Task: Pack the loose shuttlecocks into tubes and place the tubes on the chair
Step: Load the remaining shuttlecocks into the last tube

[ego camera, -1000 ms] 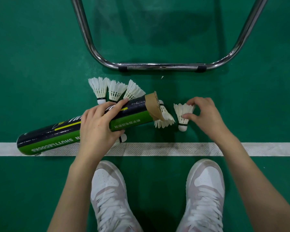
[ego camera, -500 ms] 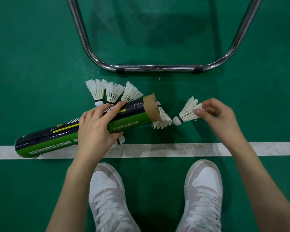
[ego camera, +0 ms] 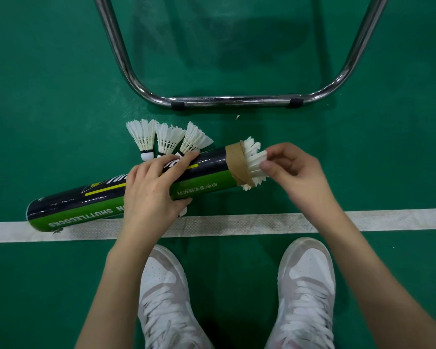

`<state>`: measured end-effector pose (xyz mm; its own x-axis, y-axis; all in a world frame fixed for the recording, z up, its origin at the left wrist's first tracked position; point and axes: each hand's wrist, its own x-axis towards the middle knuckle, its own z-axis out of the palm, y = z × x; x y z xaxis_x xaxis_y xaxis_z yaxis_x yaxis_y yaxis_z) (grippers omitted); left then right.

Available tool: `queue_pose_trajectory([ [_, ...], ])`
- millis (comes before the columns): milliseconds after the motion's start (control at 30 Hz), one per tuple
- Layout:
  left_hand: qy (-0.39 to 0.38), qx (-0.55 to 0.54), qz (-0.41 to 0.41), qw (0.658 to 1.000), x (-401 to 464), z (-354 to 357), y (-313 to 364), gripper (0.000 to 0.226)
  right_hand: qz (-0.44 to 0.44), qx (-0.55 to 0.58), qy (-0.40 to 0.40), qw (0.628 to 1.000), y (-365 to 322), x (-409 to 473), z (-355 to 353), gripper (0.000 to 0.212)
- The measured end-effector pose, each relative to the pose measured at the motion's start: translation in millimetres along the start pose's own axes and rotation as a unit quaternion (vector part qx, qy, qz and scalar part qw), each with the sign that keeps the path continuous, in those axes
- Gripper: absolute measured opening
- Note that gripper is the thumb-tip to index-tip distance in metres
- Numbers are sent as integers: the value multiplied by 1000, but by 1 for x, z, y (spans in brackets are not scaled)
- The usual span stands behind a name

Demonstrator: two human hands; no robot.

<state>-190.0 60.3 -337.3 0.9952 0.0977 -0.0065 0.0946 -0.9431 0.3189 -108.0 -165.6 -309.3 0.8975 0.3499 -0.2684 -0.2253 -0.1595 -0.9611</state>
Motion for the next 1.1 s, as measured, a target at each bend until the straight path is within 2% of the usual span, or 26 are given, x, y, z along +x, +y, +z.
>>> queue_pose_trajectory([
  [133,3,6,1,1000,-1,0,-1,88,-1,-10,-37,999,-1,-3,15,27],
  [233,4,5,1,1000,-1,-1,-1,88,-8,-37,-24,999,0,-5,23,41],
  [333,4,1,-1,1000,-1,-3,-2,89,-19,-58,-14,998,3,-6,27,45],
  [700,-1,-5,3,1000,-2,-2,0,89,-15,-76,-15,997,7,-4,26,40],
  [1100,2,2,7,1000,-2,-3,1,88,13,-37,-101,994,9,-4,26,29],
])
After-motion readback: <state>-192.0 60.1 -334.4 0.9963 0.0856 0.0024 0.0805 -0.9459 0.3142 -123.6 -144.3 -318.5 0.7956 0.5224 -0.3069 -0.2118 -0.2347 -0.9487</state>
